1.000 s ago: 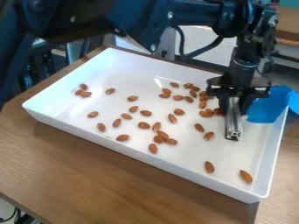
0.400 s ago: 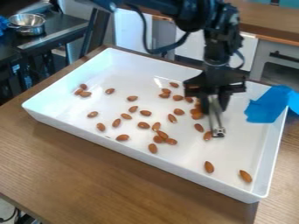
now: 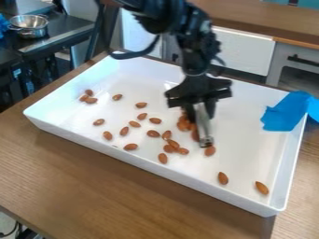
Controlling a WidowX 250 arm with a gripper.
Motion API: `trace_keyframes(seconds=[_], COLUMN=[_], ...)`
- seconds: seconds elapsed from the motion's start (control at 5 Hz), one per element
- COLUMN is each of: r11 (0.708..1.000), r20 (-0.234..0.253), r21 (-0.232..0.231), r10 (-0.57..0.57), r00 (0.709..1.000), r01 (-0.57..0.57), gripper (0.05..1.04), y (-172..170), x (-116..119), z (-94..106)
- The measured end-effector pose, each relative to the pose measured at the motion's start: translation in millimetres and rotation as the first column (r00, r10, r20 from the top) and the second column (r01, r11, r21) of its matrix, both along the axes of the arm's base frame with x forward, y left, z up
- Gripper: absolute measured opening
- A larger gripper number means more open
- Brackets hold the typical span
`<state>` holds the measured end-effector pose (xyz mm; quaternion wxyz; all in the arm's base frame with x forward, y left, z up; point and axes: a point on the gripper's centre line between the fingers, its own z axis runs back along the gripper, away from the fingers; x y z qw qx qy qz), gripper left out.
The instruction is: Sweep into pile
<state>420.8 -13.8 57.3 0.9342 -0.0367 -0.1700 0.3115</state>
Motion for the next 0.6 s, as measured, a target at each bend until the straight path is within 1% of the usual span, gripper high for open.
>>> trace_keyframes(seconds=[0.2, 0.4, 0.6], r11=[0.995, 0.982, 0.961], r20=[0.020, 0.035, 0.028], r21=[-0.043, -0.082, -0.110], r10=[0.089, 0.175, 0.258], r00=[0.996, 0.984, 0.966], r01=[-0.088, -0.172, -0.253], gripper=[0.375, 0.375, 0.375], y=[28, 58, 89], x=[-17, -34, -51], z=[-0.7, -1.4, -2.5])
